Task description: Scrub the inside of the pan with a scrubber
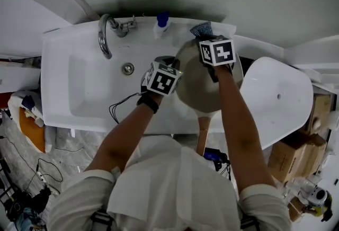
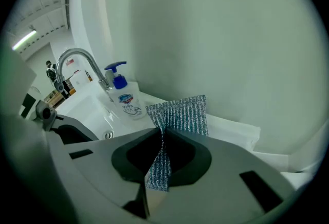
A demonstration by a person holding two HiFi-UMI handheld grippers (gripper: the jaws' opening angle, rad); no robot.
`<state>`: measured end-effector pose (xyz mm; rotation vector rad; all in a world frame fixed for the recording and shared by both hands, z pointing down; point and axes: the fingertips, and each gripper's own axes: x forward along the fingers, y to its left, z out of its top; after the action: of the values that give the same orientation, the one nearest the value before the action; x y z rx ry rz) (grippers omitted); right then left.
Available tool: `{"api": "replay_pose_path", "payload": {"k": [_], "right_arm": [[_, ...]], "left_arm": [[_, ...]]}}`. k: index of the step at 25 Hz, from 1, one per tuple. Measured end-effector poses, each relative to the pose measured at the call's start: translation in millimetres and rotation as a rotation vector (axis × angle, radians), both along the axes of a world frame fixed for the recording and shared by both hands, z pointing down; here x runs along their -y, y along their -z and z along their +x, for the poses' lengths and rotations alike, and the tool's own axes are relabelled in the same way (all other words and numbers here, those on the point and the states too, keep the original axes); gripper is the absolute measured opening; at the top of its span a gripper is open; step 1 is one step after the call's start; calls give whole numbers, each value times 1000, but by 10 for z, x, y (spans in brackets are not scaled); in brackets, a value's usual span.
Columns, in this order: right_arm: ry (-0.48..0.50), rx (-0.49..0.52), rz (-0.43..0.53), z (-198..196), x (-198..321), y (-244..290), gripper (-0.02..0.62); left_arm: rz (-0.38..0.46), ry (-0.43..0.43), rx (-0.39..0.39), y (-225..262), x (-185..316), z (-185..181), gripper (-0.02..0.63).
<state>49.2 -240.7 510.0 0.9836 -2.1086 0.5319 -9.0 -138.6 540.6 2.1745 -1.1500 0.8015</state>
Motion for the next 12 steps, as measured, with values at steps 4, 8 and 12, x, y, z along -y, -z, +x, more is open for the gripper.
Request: {"api": "replay_pose_path", "payload": {"k": [4, 8, 12], "right_arm": [[75, 48, -23, -362, -214, 10, 37], [155, 27, -2, -593, -353, 19, 37], [89, 3, 8, -375, -178, 4, 37]], "left_arm": [[-1, 1, 5, 3, 3, -1, 43], [5, 10, 9, -1, 14, -10, 41], [1, 11, 7, 3, 8, -3, 41]]}}
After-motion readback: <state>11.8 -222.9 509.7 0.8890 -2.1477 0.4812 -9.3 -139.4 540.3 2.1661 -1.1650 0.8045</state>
